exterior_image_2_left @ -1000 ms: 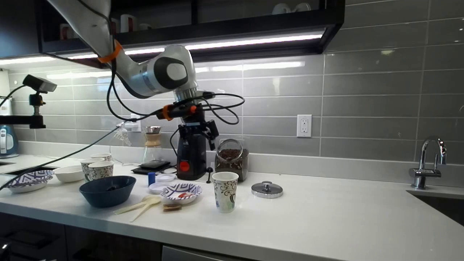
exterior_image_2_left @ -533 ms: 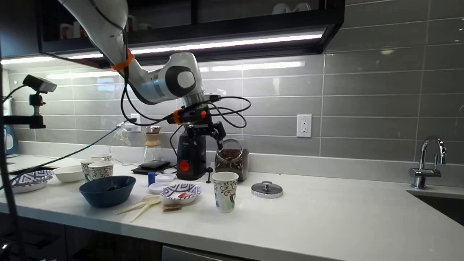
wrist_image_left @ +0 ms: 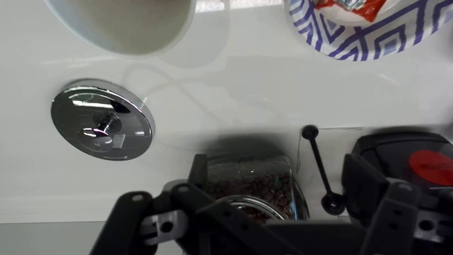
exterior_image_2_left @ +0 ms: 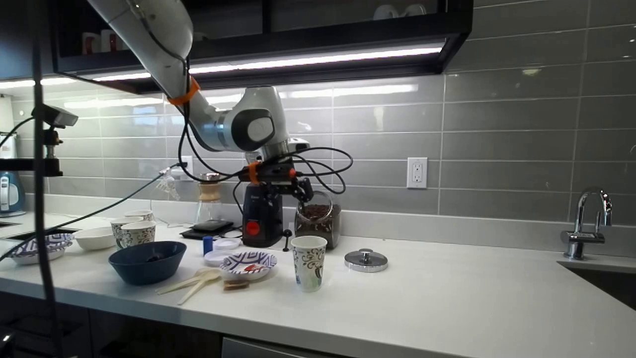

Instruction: Put the lid on the jar

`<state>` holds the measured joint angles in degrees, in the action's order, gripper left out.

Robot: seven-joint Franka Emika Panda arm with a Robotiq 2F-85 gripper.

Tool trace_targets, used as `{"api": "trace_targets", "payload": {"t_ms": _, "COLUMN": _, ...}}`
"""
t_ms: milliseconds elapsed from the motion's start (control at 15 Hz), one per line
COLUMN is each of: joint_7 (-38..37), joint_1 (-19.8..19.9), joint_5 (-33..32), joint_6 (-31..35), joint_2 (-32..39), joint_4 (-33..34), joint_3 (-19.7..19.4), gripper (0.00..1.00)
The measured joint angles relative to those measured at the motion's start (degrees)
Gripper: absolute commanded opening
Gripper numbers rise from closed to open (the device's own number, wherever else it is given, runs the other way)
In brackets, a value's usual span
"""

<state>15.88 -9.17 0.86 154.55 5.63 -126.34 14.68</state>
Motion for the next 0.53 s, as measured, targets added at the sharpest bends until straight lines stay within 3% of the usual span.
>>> {"api": "trace_targets", "payload": {"t_ms": 267, "joint_7": 9.6, "joint_1": 0.9, "joint_5": 5.2, "joint_6": 5.3, "joint_2": 4.9, "joint_4": 3.1, "joint_3": 0.6, "gripper": 0.38}}
{"api": "trace_targets", "payload": {"t_ms": 533, "joint_7": 16.1, "joint_1": 2.6, "joint_5": 9.3, "joint_6": 6.2, "joint_2": 7.7, "joint_4": 6.3, "joint_3": 2.1, "gripper": 0.10}}
